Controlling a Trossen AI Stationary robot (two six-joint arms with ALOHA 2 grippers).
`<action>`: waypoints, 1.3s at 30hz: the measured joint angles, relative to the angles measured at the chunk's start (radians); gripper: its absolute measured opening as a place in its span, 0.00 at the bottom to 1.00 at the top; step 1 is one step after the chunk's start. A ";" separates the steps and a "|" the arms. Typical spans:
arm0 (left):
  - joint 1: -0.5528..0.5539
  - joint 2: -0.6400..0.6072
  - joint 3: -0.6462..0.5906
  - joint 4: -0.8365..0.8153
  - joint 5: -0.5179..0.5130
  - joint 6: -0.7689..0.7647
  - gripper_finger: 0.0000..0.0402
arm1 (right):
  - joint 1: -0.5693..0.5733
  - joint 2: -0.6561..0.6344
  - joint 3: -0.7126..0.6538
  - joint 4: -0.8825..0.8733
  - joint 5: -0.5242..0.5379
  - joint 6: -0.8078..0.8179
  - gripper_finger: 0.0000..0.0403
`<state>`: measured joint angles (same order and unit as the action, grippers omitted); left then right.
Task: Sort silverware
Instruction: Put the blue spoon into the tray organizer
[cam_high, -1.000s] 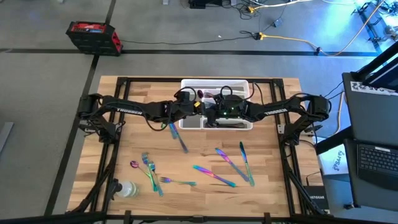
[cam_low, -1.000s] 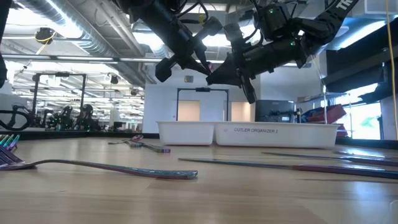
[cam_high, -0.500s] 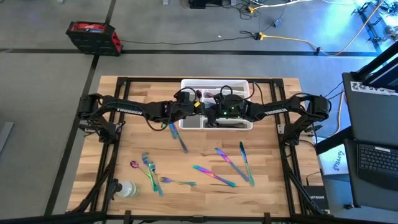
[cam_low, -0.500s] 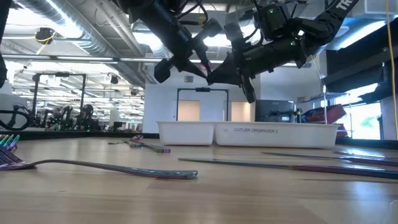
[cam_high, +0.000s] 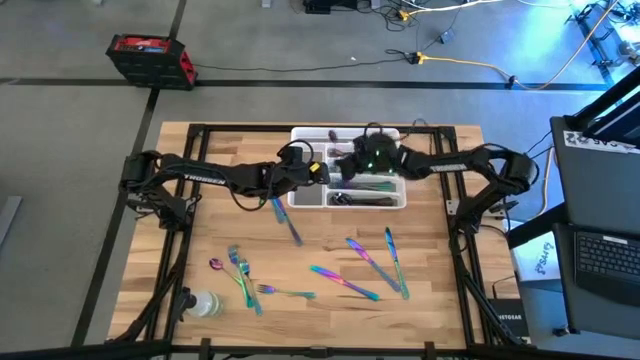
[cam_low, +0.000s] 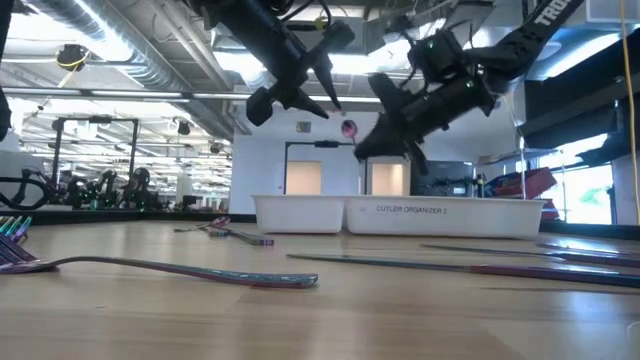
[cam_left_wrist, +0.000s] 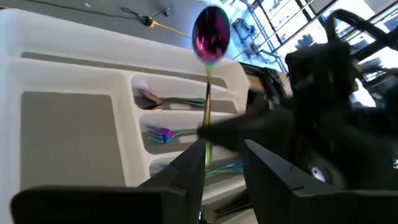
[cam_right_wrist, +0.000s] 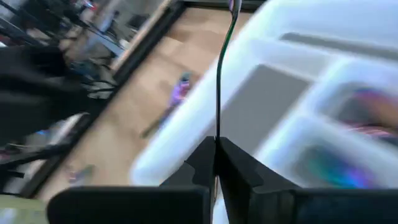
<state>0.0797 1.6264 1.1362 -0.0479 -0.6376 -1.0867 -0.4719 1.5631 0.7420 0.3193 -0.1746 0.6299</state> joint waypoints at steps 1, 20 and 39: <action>0.000 0.000 0.000 -0.002 0.000 0.005 0.22 | -0.038 -0.007 0.015 -0.066 -0.030 -0.056 0.00; -0.010 -0.001 0.000 -0.075 0.025 -0.014 0.22 | -0.328 0.351 0.772 -1.405 -0.183 -1.404 0.00; -0.021 -0.001 0.000 -0.072 0.014 -0.010 0.22 | -0.333 0.555 0.883 -1.356 -0.105 -1.385 0.00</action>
<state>0.0586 1.6253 1.1362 -0.1200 -0.6232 -1.0962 -0.8047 2.1178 1.6249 -1.0367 -0.2798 -0.7550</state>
